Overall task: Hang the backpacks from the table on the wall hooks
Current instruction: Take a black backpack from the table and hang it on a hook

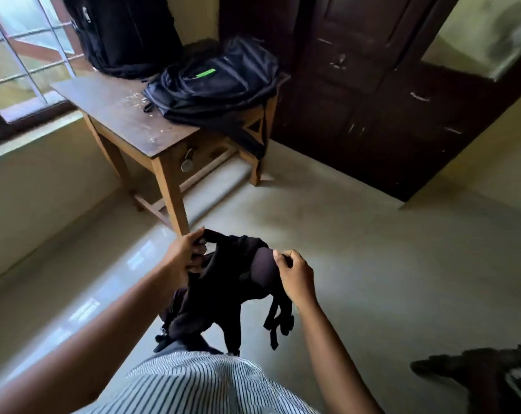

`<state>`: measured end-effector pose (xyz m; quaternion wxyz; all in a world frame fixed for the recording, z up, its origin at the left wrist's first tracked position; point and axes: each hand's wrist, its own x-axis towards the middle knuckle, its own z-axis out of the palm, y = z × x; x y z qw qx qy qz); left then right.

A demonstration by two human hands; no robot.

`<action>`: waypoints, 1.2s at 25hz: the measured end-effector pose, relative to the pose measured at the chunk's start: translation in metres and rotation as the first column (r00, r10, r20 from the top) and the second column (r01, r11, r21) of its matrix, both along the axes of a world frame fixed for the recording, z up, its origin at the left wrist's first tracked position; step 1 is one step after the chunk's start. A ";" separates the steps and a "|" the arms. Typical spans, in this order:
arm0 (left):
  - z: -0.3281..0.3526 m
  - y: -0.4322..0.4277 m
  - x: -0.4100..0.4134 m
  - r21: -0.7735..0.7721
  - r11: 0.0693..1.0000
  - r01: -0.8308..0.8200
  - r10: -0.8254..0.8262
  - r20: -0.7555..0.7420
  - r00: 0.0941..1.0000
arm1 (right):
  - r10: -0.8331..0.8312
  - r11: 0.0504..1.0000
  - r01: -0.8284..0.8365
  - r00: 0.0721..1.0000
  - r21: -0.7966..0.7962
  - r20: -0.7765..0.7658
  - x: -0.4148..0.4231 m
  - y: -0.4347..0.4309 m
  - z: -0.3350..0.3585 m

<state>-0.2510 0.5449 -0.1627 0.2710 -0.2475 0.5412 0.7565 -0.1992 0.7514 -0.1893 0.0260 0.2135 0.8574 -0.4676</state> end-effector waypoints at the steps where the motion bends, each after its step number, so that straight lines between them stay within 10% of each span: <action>1: 0.007 0.020 -0.012 -0.010 1.000 -0.006 0.005 -0.024 1.000 | -0.003 1.000 0.003 1.000 0.008 -0.003 -0.013 0.020 -0.002; 18: 0.048 0.166 -0.283 0.159 0.955 -0.249 0.260 -0.046 0.965 | 0.626 0.779 -0.625 0.772 0.045 -0.107 -0.423 0.162 0.078; 26: 0.040 0.166 -0.318 0.017 0.717 -0.697 0.697 -0.008 0.717 | 0.983 0.177 -0.905 0.181 0.386 -0.025 -0.606 0.033 0.048; 30: 0.044 0.178 -0.359 -0.073 0.623 -0.779 0.782 0.029 0.623 | 0.955 -0.185 -0.818 -0.019 0.545 0.296 -0.671 -0.009 0.022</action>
